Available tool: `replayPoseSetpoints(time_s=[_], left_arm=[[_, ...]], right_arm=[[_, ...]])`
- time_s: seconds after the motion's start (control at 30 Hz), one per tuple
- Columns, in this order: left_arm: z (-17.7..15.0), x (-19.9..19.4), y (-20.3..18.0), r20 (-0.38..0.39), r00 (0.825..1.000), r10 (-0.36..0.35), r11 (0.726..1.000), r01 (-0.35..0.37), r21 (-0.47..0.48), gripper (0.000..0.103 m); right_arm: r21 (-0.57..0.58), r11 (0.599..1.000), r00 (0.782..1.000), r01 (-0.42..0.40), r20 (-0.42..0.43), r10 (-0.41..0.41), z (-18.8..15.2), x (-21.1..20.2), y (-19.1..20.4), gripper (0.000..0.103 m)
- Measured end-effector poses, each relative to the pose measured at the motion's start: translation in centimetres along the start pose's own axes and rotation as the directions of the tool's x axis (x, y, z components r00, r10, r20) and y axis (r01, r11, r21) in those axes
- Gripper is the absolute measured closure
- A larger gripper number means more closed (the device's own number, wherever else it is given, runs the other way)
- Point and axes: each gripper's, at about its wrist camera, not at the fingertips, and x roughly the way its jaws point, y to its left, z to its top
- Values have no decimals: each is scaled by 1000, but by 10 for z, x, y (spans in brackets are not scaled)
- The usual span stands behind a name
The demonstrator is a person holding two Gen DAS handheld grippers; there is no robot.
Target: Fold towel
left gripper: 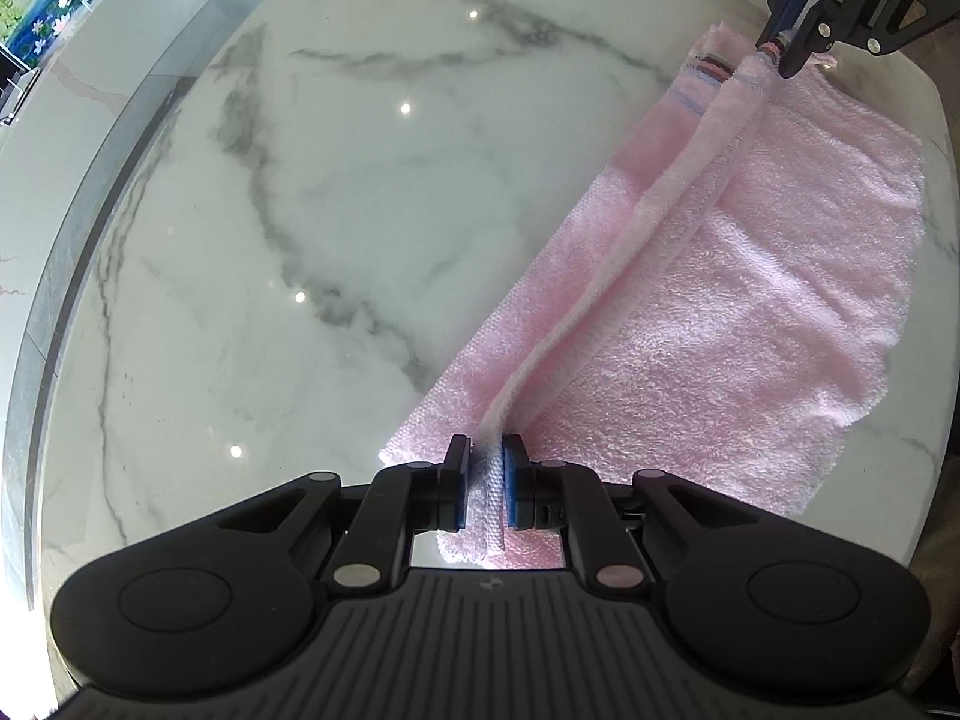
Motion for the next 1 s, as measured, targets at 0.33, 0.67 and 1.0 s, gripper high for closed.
replayPoseSetpoints(time_s=[0.33, 0.67, 1.0], left_arm=[[-10, -10, 8, 58, 997, 58, 996, -53, -73, 80], [-28, -52, 11, 155, 971, 183, 969, -152, -192, 76], [-49, -42, -55, 223, 972, 70, 983, -29, -183, 76]], right_arm=[[15, 993, 993, 115, 35, -116, -5, -7, 1, 70], [38, 978, 973, 203, 100, -206, -21, -48, 24, 70], [-54, 985, 976, 162, 157, -152, -23, -25, 78, 70]])
